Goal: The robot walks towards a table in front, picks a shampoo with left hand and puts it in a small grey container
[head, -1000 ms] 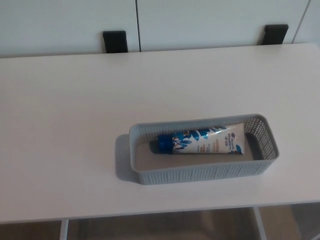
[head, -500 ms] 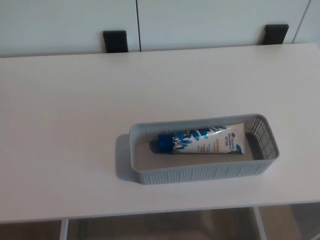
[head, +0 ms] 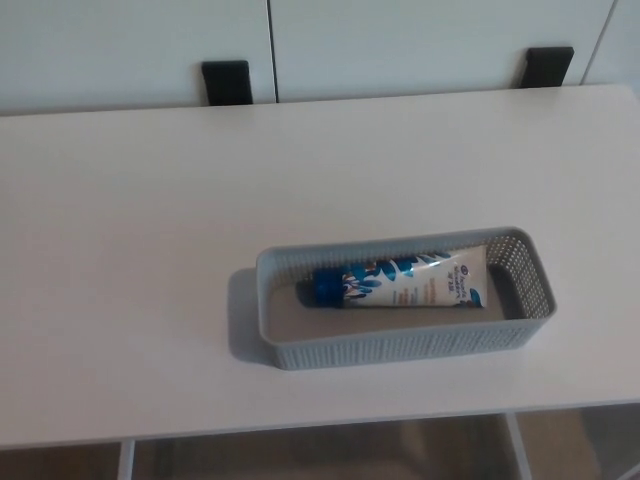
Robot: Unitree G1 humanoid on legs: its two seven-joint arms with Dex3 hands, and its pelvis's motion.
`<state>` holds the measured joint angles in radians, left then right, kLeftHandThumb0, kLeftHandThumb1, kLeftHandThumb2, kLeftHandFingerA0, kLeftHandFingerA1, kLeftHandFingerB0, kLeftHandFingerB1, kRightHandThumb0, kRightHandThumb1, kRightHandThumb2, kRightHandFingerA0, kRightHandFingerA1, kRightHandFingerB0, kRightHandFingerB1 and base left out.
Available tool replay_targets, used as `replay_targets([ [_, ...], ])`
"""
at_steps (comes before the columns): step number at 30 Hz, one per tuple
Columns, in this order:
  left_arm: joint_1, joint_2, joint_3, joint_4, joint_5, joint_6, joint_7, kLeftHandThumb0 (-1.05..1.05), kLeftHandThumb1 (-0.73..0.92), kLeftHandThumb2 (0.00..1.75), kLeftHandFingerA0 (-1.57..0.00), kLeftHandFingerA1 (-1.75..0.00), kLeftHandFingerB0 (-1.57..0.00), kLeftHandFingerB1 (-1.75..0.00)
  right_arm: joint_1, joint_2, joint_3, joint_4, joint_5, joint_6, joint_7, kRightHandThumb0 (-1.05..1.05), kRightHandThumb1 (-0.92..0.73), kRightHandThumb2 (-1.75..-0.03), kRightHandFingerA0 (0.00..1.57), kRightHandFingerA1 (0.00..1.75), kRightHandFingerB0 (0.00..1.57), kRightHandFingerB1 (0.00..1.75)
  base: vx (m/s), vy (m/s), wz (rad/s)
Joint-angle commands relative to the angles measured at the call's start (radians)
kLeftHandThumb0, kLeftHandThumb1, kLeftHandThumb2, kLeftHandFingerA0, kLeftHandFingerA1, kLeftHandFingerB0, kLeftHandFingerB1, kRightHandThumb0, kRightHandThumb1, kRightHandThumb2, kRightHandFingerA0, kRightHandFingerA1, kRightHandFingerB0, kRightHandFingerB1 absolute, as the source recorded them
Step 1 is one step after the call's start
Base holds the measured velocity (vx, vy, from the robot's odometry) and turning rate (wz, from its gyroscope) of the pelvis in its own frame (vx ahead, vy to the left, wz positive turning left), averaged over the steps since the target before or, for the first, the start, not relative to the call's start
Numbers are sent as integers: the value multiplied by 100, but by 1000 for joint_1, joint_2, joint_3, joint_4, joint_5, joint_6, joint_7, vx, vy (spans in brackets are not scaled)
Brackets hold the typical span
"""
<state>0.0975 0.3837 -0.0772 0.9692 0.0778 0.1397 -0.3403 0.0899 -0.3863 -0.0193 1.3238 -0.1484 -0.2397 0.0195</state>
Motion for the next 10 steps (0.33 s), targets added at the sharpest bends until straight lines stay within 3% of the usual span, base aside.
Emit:
replay_targets([
  [1,-63,4,-77,173,166,-217,373,-63,71,110,-36,-63,-19,-50,-30,-12,16,-5,-20,41,14,-29,-70,-61,61,43,50,38,0,0,0],
  [3,-78,0,-84,191,163,-229,379,-66,73,111,-37,-63,-21,-50,-35,-14,20,-3,-23,42,18,-29,-69,-60,62,43,50,38,0,0,0],
  [4,-83,-1,-88,195,164,-232,382,-68,91,67,-36,-54,-34,-41,-37,-15,21,-3,-22,43,21,-29,-70,-60,61,43,50,38,0,0,0],
  [5,-88,-2,-94,203,166,-238,386,-68,91,67,-36,-54,-34,-41,-39,-16,21,-2,-22,44,24,-29,-70,-60,61,43,50,38,0,0,0],
  [6,-89,-7,-96,208,162,-240,383,-65,71,111,-35,-64,-18,-50,-38,-18,22,-2,-20,50,29,-27,-69,-60,61,43,50,38,0,0,0],
  [8,-88,-12,-96,218,150,-248,376,-64,70,111,-34,-64,-16,-50,-34,-23,25,-5,-21,52,37,-27,-70,-61,60,42,49,38,0,0,0],
  [9,-83,-12,-103,220,155,-253,385,-69,91,67,-32,-53,-29,-40,-31,-24,27,-2,-22,53,41,-26,-70,-61,58,42,48,38,0,0,0],
  [10,-83,-12,-103,220,155,-253,385,-69,91,67,-32,-53,-29,-40,-31,-24,27,-2,-22,53,41,-26,-70,-61,58,42,48,38,0,0,0],
])
